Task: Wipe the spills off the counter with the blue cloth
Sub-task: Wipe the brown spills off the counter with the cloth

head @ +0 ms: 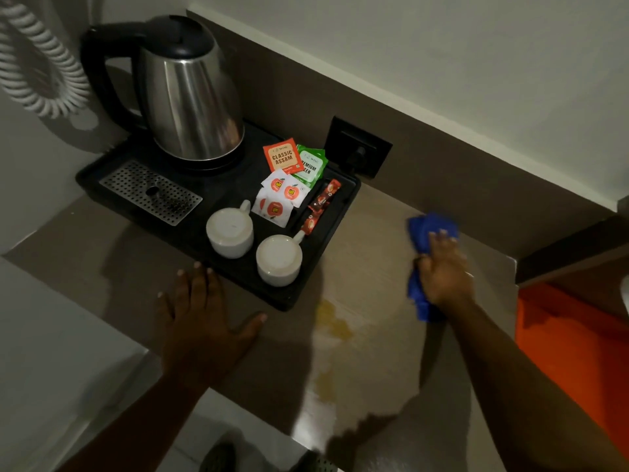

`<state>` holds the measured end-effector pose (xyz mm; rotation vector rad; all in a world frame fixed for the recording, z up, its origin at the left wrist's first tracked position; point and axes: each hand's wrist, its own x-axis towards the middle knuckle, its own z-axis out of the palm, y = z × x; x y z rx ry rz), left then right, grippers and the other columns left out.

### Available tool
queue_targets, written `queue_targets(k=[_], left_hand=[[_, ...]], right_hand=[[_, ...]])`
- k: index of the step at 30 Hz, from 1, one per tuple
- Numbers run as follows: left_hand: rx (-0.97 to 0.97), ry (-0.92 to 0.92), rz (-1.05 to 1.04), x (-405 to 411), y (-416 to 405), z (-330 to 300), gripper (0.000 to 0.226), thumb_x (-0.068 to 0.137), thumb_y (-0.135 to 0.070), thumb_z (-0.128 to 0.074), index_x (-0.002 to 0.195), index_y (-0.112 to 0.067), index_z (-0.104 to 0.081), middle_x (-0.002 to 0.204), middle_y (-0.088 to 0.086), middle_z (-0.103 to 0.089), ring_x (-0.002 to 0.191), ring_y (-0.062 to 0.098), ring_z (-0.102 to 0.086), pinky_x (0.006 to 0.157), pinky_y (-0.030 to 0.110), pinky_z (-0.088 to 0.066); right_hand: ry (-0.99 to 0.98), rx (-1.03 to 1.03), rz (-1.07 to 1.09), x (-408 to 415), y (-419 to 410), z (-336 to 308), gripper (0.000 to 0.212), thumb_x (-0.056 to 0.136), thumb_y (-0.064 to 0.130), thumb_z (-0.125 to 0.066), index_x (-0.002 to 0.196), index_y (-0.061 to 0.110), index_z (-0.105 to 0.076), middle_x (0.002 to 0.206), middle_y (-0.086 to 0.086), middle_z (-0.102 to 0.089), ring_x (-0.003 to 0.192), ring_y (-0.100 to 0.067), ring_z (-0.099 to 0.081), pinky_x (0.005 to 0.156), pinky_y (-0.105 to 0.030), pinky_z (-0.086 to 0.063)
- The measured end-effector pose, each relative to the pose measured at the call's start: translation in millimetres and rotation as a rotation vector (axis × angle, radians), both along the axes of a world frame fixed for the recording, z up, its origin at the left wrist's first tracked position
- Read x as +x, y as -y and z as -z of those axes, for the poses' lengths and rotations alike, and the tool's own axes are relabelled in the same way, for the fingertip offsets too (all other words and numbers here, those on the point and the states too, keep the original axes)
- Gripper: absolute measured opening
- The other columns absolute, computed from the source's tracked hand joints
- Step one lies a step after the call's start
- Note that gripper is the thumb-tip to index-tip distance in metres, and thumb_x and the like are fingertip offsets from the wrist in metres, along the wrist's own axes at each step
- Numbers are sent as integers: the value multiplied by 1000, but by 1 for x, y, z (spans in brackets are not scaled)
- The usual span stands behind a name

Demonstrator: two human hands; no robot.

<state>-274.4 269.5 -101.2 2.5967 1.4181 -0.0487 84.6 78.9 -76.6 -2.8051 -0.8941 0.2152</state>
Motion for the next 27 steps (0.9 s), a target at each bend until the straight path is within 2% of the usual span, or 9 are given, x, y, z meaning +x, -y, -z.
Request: queue_targets(k=[3,6,8,12,15,18,22,24,27], left_hand=[[22,15,8,0,0,0,117,72,-90,-28,150,-2,-30,159,23,-26,146,43,-21,113,65,-18],[16,18,8,0,-1,1,119,71,-91,-24,150,-3,-26,159,23,-25,146,43,-21,113,65,-17],[9,42,0,-1,-1,4,119,71,-91,-25,151,-3,-25,160,23,-24,146,43,-20,114,65,-15],[10,103,1,-2,0,11,115,73,-88,-28,150,-2,-26,159,22,-26,147,42,-20,114,64,-12],[20,118,12,-3,0,13,112,75,-87,-29,150,-2,-27,159,22,-26,147,41,-20,114,64,-12],[27,134,7,-4,1,15,111,76,-86,-28,150,-3,-27,160,21,-26,148,40,-20,115,63,-12],[29,161,4,-3,2,14,115,74,-89,-26,150,-2,-27,159,22,-27,148,40,-20,115,63,-11],[28,156,11,-3,2,11,117,73,-90,-25,149,-1,-27,158,23,-28,147,41,-21,115,63,-12],[15,146,23,-5,1,10,118,72,-90,-24,149,-2,-26,158,24,-28,146,42,-21,114,65,-13]], right_hand=[[19,-62,304,16,10,2,58,98,31,-32,150,8,-20,159,-18,-15,146,-36,-13,119,-51,-11],[-15,-46,365,-5,-16,0,60,97,32,-30,150,8,-15,161,-16,-10,147,-35,-7,118,-51,-6],[-17,5,130,-38,-28,4,59,97,32,-31,151,13,-14,161,-11,-9,148,-30,-5,118,-49,-4],[-21,-54,-621,-122,11,12,59,97,42,-27,151,31,-7,160,3,-8,149,-20,-3,120,-42,-1],[0,-111,-914,-91,26,3,57,98,45,-22,151,27,-13,161,-1,-15,149,-22,-10,120,-46,-8],[3,-82,-600,-66,3,-2,61,96,48,-19,150,19,-18,159,-6,-15,148,-27,-11,119,-53,-14],[-9,-11,-159,-112,-35,6,59,96,36,-29,150,15,-17,161,-9,-10,148,-27,-4,120,-46,-3],[-37,36,-215,-155,-35,7,60,96,34,-32,150,15,-16,161,-7,-10,148,-26,-3,118,-43,1],[-35,-17,-580,-204,13,7,59,96,38,-31,150,23,-16,159,0,-11,148,-21,-6,120,-40,-1]])
